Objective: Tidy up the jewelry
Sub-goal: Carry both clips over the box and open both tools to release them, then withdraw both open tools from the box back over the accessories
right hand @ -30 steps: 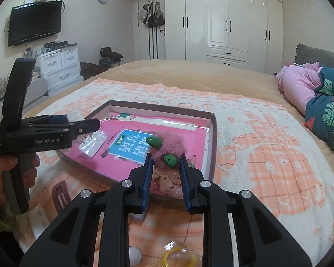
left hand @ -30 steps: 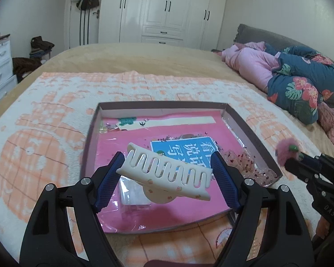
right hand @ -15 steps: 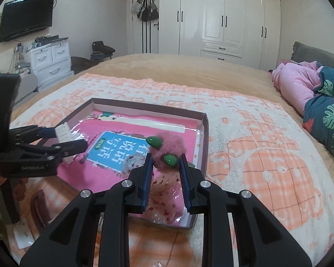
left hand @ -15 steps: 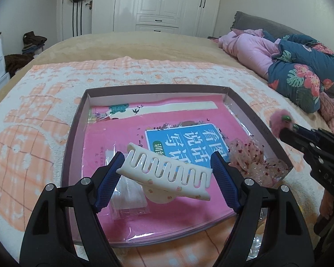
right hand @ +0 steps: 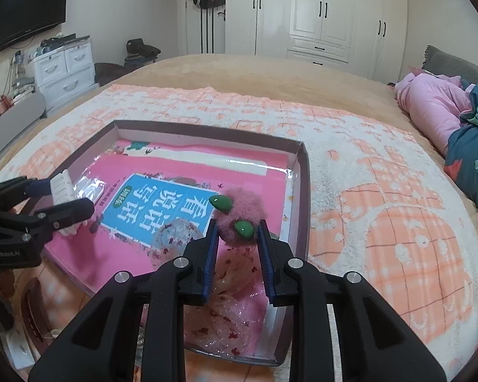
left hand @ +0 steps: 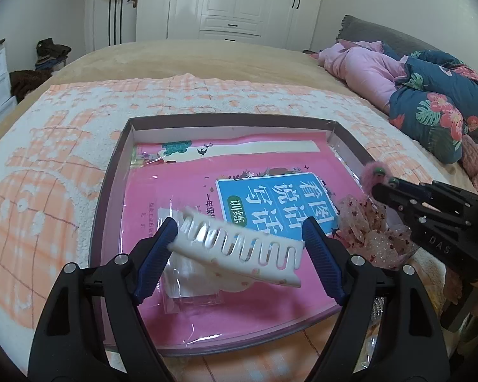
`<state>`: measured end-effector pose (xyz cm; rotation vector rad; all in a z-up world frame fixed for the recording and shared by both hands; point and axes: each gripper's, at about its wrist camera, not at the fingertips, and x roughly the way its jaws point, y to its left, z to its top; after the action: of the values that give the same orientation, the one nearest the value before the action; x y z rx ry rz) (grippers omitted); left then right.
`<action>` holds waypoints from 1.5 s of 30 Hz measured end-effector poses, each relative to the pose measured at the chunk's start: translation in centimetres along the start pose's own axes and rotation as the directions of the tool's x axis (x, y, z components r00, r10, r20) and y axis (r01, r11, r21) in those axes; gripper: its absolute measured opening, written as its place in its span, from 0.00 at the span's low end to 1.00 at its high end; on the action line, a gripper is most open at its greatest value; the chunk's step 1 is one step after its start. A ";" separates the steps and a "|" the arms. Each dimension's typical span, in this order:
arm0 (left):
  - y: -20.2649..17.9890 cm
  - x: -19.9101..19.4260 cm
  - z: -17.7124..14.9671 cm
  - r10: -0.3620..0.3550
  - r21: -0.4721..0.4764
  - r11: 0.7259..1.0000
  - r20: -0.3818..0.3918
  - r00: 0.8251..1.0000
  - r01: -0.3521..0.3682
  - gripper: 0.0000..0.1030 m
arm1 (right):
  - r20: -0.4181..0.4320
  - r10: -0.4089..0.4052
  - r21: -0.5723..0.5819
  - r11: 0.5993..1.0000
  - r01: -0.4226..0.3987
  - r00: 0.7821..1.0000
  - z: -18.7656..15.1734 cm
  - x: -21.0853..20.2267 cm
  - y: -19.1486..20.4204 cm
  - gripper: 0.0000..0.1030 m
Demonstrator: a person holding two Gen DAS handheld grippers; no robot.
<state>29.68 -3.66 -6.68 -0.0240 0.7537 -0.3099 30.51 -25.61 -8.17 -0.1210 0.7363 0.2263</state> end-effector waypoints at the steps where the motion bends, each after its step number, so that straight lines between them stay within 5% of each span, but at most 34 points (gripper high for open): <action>1: 0.0 -0.1 0.0 0.000 -0.001 1.000 0.004 1.000 0.000 0.72 | -0.002 -0.002 -0.003 1.000 0.002 1.000 0.0 0.1 0.0 0.24; 5: 0.1 -0.6 0.0 0.011 -0.005 1.000 0.020 1.000 -0.010 0.74 | -0.005 -0.011 -0.007 1.000 0.011 1.000 -0.3 0.2 0.1 0.25; 15: 1.2 -3.1 0.1 0.025 -0.054 0.998 0.081 0.996 -0.021 0.81 | 0.057 -0.024 0.006 1.000 0.023 0.998 -0.4 -1.9 -0.2 0.57; 25: 1.7 -7.0 0.2 0.038 -0.092 0.995 0.176 0.984 -0.021 0.89 | 0.136 -0.030 0.040 0.999 0.025 0.990 -0.7 -5.1 -0.5 0.71; 45: 1.6 -12.6 -1.5 0.075 -0.106 0.993 0.263 0.962 -0.049 0.89 | 0.232 -0.028 0.041 0.999 0.019 0.972 -1.9 -10.3 0.6 0.77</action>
<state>20.47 1.60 0.49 -0.1332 0.5003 -0.2036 21.75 -27.01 -2.58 -0.0650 0.5048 0.1993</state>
